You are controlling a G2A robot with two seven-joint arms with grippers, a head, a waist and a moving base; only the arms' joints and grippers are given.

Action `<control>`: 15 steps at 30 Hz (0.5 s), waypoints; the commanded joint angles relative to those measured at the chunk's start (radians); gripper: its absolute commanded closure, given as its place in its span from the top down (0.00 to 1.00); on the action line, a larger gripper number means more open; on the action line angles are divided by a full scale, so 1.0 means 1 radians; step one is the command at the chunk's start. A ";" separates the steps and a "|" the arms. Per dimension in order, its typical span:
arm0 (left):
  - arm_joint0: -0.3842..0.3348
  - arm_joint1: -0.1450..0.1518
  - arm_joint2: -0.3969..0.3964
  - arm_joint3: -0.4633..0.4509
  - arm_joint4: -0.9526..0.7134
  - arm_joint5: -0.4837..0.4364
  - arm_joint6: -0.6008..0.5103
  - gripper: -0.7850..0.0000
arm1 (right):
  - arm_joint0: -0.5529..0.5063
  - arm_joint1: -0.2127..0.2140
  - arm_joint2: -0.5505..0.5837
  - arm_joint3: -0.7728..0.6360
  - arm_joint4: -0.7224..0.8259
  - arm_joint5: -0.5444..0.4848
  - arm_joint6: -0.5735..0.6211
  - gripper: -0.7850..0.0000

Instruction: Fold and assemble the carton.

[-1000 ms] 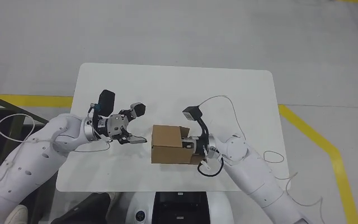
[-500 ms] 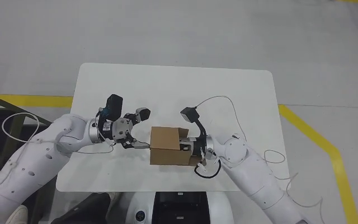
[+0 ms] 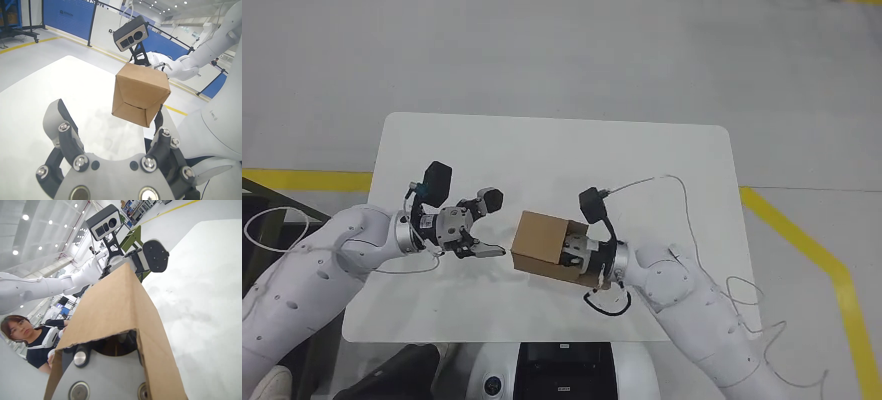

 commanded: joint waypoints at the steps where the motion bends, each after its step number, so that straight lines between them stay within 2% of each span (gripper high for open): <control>1: -0.005 0.005 0.013 -0.019 -0.014 0.000 -0.031 1.00 | -0.009 0.001 -0.002 -0.013 -0.063 -0.018 -0.033 0.00; 5: -0.022 0.021 0.044 -0.053 -0.062 0.000 -0.089 1.00 | -0.014 0.001 -0.012 -0.030 -0.133 -0.054 -0.075 0.00; 9: -0.045 0.036 0.067 -0.076 -0.061 0.000 -0.104 1.00 | -0.003 0.000 -0.027 -0.020 -0.137 -0.079 -0.079 0.00; 11: -0.057 0.041 0.071 -0.080 -0.044 0.000 -0.070 1.00 | 0.011 -0.001 -0.036 -0.006 -0.116 -0.089 -0.070 0.00; 15: -0.071 0.046 0.060 -0.058 0.063 0.000 0.112 1.00 | 0.041 -0.003 -0.055 0.026 -0.015 -0.106 -0.034 0.00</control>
